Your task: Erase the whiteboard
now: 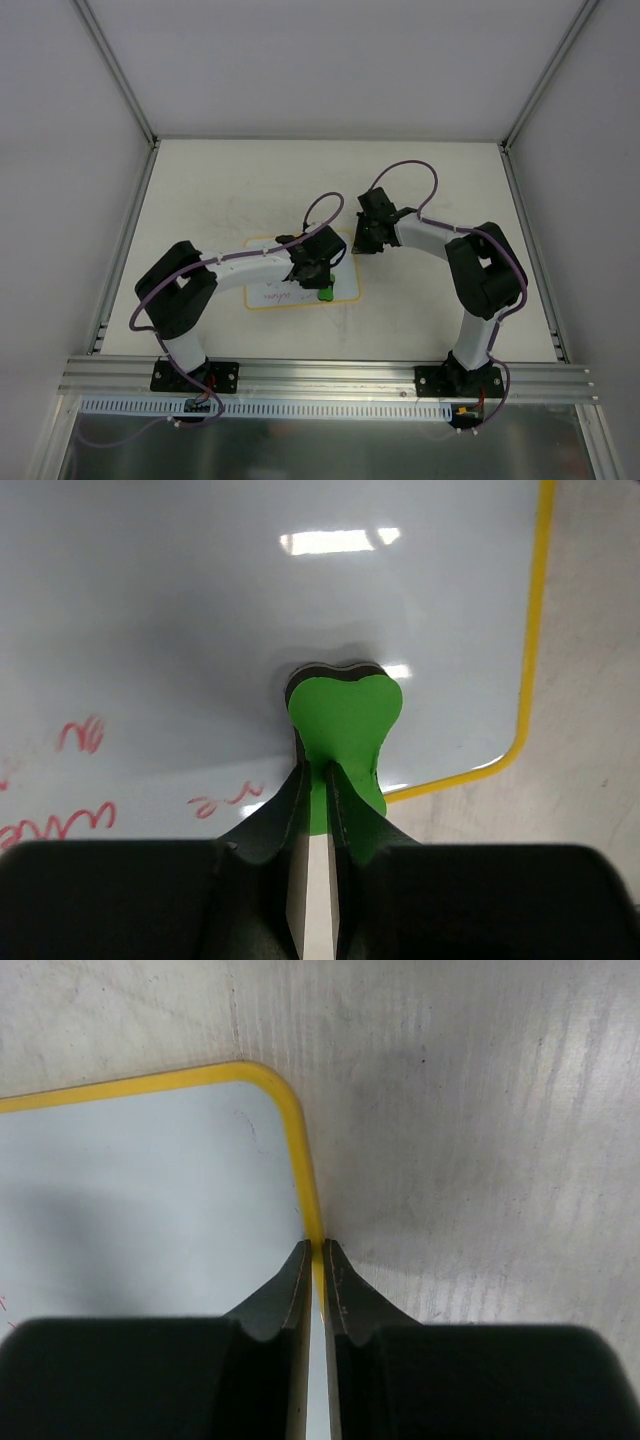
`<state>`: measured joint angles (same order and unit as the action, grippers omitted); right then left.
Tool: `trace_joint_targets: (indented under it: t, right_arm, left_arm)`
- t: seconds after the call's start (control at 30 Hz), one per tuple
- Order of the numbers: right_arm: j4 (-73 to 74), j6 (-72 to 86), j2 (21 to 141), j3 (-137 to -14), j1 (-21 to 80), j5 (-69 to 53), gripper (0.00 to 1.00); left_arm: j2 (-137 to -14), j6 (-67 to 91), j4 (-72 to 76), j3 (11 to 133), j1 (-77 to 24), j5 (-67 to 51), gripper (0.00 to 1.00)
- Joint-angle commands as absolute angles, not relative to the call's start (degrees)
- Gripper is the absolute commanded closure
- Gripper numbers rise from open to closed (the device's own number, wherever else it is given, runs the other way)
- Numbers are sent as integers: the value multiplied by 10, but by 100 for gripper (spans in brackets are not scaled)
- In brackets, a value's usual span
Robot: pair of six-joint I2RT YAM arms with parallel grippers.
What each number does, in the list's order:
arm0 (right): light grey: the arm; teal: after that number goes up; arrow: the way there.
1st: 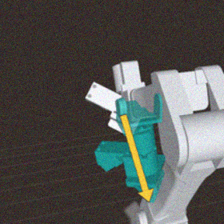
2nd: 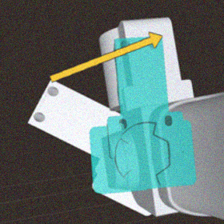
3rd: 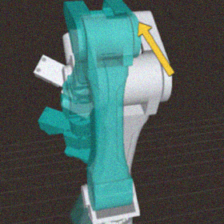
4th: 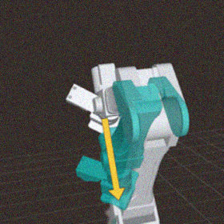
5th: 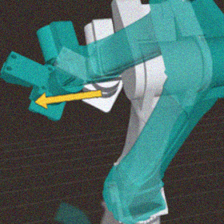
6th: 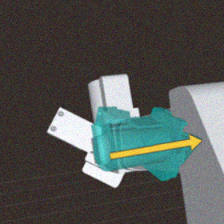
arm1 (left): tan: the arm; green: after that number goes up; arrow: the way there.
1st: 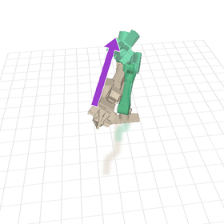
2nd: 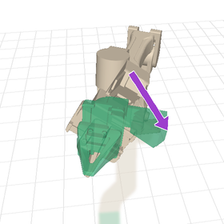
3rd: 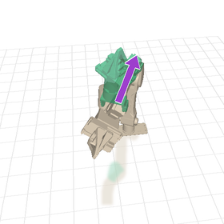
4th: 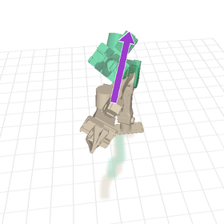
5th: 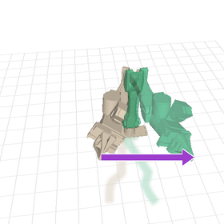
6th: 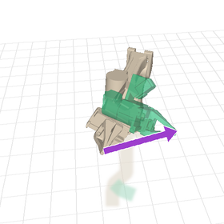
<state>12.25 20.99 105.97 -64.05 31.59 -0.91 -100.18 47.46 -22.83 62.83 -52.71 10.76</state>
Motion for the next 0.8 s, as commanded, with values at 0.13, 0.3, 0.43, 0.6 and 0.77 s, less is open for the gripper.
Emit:
trace_joint_targets:
  t: [0.13,0.3,0.43,0.6,0.77]
  right_arm:
    - [192,203,1110,-608,312,32,90]
    - [192,203,1109,-607,313,33,89]
    - [191,200,1106,-607,313,31,89]
    - [192,190,1075,-599,332,40,84]
    - [225,194,1037,-591,359,66,68]
  left_arm:
    - [-935,478,-308,525,-479,113,100]
    - [-908,468,-307,479,-442,114,100]
    - [-889,458,-307,459,-421,125,100]
    - [-892,447,-304,471,-420,121,100]
    - [-902,440,-301,481,-420,115,100]
